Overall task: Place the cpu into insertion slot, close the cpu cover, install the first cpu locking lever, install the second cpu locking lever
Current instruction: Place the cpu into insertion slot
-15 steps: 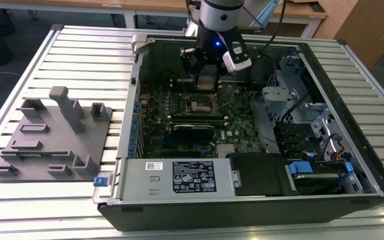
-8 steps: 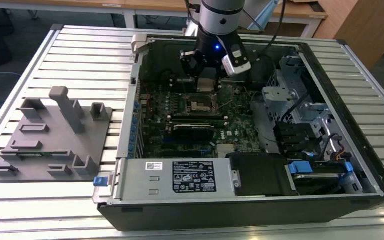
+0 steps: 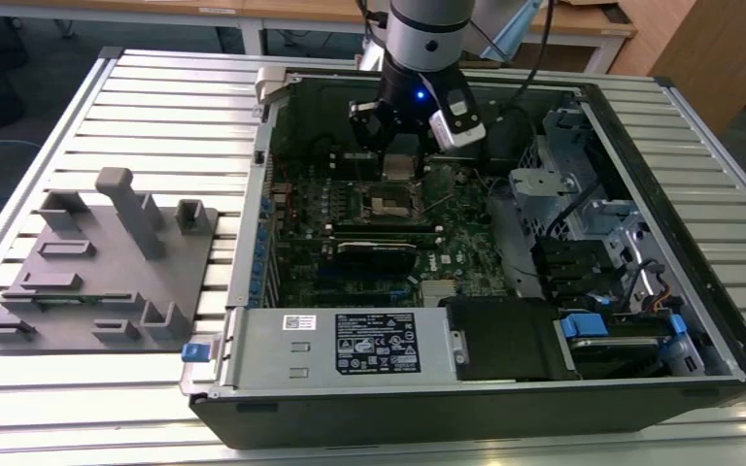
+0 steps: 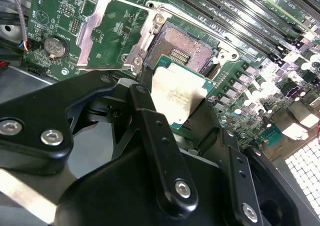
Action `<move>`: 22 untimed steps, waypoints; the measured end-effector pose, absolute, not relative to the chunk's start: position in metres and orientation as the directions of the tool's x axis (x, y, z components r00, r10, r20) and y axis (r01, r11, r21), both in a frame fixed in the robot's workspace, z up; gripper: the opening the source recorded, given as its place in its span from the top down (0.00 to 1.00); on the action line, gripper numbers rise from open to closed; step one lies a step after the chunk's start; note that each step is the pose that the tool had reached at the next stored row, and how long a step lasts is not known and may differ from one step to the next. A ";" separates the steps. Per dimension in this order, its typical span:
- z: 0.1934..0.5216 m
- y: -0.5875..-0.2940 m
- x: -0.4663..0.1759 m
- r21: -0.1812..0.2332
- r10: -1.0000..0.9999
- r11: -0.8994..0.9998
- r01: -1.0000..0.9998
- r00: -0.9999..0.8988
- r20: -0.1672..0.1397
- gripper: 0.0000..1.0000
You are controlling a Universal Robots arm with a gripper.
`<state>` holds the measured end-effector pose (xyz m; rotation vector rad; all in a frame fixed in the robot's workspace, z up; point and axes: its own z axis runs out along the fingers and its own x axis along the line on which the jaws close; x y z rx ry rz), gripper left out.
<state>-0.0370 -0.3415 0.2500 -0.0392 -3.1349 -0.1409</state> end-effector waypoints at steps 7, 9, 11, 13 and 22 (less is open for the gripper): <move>0.249 -0.342 -0.038 0.090 0.025 0.996 0.025 -1.000 0.004 0.46; 0.249 -0.342 -0.038 0.090 0.025 0.996 0.025 -1.000 0.004 0.46; 0.249 -0.342 -0.038 0.090 0.025 0.996 0.025 -1.000 0.004 0.46; 0.249 -0.342 -0.038 0.090 0.034 0.995 0.034 -0.999 0.004 0.46; 0.248 -0.342 -0.038 0.090 0.160 0.983 0.159 -0.987 0.004 0.46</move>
